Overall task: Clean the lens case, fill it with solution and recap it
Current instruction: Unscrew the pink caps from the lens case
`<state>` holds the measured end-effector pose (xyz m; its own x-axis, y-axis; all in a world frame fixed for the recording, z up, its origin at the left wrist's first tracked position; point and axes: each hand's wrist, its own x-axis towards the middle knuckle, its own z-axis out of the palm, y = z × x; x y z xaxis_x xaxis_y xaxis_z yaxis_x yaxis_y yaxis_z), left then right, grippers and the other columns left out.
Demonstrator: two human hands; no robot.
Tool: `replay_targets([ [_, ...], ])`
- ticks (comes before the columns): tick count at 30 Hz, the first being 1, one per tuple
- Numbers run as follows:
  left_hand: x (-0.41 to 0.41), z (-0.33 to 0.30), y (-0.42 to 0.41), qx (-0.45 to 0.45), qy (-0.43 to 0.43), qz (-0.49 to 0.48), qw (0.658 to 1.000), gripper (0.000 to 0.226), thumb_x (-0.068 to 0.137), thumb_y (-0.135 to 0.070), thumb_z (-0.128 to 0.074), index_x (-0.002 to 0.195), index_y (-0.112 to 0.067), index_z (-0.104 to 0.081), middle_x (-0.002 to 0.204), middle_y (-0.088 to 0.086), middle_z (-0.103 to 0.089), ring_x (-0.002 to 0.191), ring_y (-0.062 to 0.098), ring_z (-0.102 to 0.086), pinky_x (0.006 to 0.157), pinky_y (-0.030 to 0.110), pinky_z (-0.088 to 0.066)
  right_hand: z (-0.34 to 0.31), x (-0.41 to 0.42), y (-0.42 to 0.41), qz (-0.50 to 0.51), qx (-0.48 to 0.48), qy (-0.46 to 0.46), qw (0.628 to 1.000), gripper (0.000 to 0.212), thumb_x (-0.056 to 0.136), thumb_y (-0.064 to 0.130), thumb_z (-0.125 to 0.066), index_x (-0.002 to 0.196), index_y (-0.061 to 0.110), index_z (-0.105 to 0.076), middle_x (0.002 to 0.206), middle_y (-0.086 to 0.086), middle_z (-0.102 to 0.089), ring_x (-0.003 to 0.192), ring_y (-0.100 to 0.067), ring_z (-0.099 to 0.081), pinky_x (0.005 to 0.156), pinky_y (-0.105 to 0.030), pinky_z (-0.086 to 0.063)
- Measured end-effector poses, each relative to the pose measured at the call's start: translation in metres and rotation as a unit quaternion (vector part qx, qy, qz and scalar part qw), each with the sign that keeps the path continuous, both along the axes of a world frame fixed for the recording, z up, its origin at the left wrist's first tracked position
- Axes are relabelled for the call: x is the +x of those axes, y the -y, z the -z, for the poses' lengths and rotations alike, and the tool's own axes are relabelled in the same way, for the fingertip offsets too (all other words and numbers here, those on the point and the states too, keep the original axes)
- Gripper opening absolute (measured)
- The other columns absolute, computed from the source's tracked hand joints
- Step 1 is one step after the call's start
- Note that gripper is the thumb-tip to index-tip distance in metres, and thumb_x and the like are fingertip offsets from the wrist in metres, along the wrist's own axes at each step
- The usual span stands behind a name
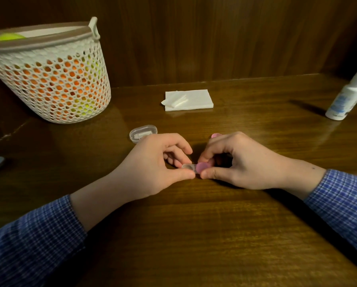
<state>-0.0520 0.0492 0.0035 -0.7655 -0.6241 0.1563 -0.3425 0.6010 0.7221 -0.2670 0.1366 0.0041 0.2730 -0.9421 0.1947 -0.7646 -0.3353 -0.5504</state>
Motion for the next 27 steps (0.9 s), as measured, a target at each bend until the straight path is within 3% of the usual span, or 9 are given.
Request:
replay_targets([
  [5, 0.0005, 0.0010, -0.0008, -0.002, -0.004, -0.004, 1.000, 0.038, 0.076, -0.026, -0.089, 0.109, -0.028, -0.071, 0.091, -0.020, -0.077, 0.083, 0.001, -0.075, 0.081, 0.028, -0.063, 0.0001, 0.0011, -0.0007, 0.005, 0.008, -0.016, 1.000, 0.020, 0.087, 0.041, -0.076, 0.101, 0.026, -0.076, 0.093, 0.015, -0.070, 0.091, -0.005, -0.064, 0.091, -0.040, -0.055],
  [11, 0.0013, 0.0028, -0.0022, -0.013, -0.017, -0.007, 1.000, 0.038, 0.077, -0.026, -0.089, 0.111, -0.027, -0.071, 0.091, -0.019, -0.077, 0.084, 0.001, -0.075, 0.082, 0.030, -0.062, 0.0038, 0.0058, -0.0064, 0.049, -0.033, 0.007, 0.998, 0.043, 0.078, 0.054, -0.076, 0.113, 0.027, -0.072, 0.098, 0.019, -0.066, 0.090, -0.003, -0.064, 0.075, -0.023, -0.056],
  [21, 0.0016, 0.0032, -0.0016, 0.000, -0.020, 0.001, 1.000, 0.040, 0.077, -0.023, -0.089, 0.112, -0.025, -0.070, 0.093, -0.017, -0.077, 0.086, 0.002, -0.075, 0.081, 0.027, -0.063, 0.0054, -0.0005, -0.0059, 0.032, 0.018, 0.095, 0.995, 0.037, 0.084, 0.025, -0.084, 0.115, 0.028, -0.067, 0.097, 0.014, -0.072, 0.089, -0.010, -0.070, 0.076, -0.024, -0.059],
  [27, 0.0017, 0.0034, -0.0015, 0.001, -0.020, 0.001, 1.000, 0.040, 0.077, -0.023, -0.089, 0.112, -0.025, -0.070, 0.092, -0.018, -0.077, 0.085, 0.002, -0.075, 0.080, 0.024, -0.062, 0.0041, -0.0008, -0.0065, 0.027, 0.032, 0.111, 0.993, 0.040, 0.084, 0.024, -0.085, 0.118, 0.028, -0.065, 0.099, 0.012, -0.072, 0.090, -0.010, -0.070, 0.078, -0.025, -0.059],
])
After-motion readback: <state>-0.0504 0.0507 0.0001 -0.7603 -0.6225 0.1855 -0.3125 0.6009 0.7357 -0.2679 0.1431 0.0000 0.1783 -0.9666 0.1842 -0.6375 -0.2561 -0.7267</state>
